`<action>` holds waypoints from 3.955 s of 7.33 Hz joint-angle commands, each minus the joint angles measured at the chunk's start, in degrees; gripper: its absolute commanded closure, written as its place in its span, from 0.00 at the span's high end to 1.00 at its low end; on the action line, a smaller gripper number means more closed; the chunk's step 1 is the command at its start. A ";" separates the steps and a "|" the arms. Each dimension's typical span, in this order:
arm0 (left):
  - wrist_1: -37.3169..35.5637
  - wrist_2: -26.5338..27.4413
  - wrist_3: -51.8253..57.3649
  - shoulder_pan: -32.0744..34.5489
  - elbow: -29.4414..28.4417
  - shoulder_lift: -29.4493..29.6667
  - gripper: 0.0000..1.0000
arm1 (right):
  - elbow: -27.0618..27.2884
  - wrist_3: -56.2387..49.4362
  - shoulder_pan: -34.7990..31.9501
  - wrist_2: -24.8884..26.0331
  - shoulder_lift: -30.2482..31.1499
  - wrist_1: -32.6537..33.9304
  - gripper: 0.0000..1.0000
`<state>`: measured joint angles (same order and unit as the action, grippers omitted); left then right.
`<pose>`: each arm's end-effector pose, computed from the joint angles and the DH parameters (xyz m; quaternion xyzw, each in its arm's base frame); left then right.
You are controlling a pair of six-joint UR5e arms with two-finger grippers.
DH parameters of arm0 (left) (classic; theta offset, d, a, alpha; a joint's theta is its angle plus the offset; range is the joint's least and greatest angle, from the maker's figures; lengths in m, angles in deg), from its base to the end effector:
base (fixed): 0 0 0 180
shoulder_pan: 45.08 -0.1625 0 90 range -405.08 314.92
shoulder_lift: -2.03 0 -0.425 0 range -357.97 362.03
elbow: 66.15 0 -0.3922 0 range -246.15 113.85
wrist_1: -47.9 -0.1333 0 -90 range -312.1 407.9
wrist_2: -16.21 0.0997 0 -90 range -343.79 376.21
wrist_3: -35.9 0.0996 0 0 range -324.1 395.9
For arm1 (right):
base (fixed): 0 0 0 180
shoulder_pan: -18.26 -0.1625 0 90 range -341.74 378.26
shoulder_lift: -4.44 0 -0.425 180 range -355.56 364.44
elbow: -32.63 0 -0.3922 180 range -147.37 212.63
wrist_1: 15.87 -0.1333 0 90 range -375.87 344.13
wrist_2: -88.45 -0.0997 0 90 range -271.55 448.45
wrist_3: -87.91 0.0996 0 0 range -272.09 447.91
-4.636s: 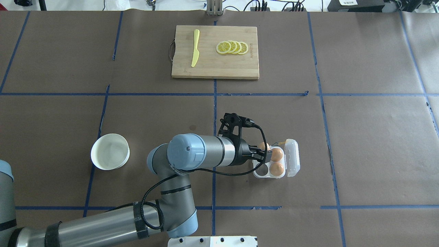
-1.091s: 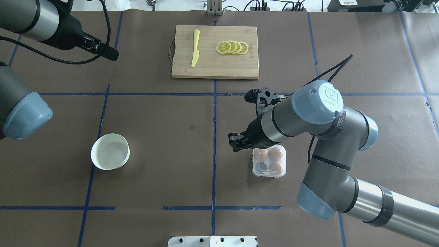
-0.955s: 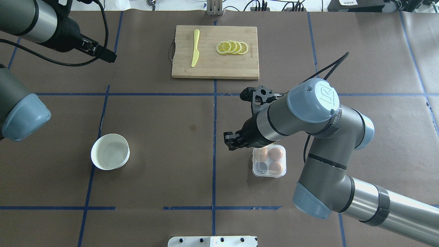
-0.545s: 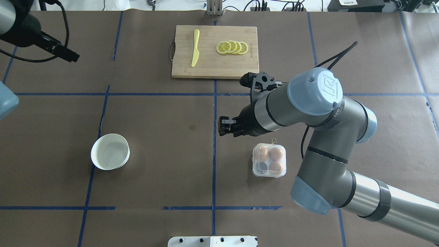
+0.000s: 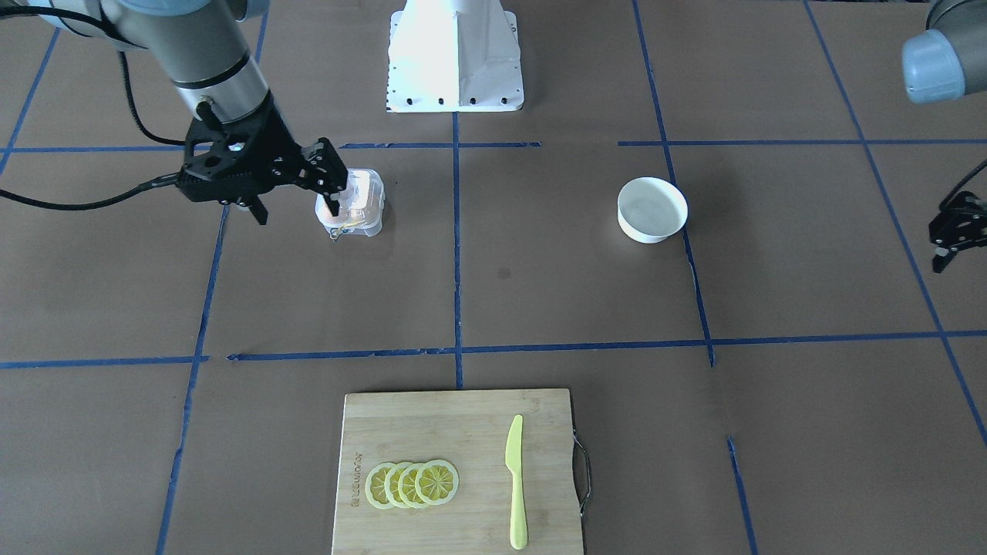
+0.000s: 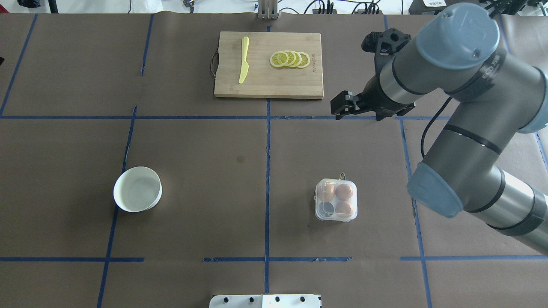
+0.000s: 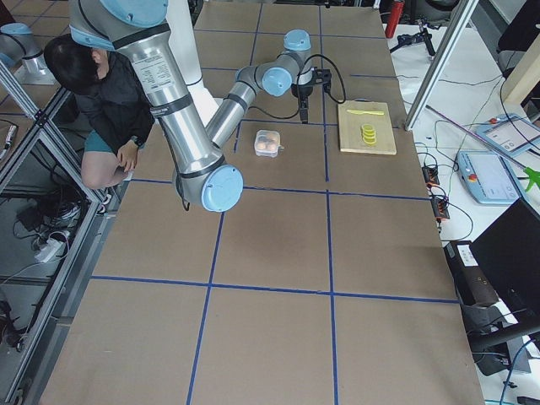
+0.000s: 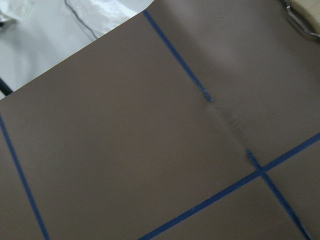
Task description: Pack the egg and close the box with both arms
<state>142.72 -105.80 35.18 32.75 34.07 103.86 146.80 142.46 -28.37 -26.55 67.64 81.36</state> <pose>0.0431 -0.5817 0.4615 0.1918 0.2916 0.1570 0.9239 -0.3272 -0.4792 0.2335 0.0873 -0.4062 0.0080 0.9096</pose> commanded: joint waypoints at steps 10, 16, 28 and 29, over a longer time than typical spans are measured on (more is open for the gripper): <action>1.43 -5.95 20.33 12.52 -10.65 -9.28 1.00 | -15.04 -62.63 -43.29 -19.38 27.23 3.93 1.00; -8.34 -11.31 15.32 12.43 -11.27 -9.28 1.00 | -26.10 -62.98 -45.92 -21.23 28.64 -6.45 1.00; -7.90 -11.49 10.88 12.43 -11.10 -9.20 1.00 | -18.29 -52.35 -45.92 -21.84 30.75 -9.26 1.00; -7.72 -11.49 4.05 12.43 -10.84 -9.02 1.00 | -18.29 -52.35 -45.92 -21.75 30.84 -9.17 1.00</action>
<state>134.87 -117.26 45.85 45.18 23.03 94.68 128.53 90.11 -74.29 -48.38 98.41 72.10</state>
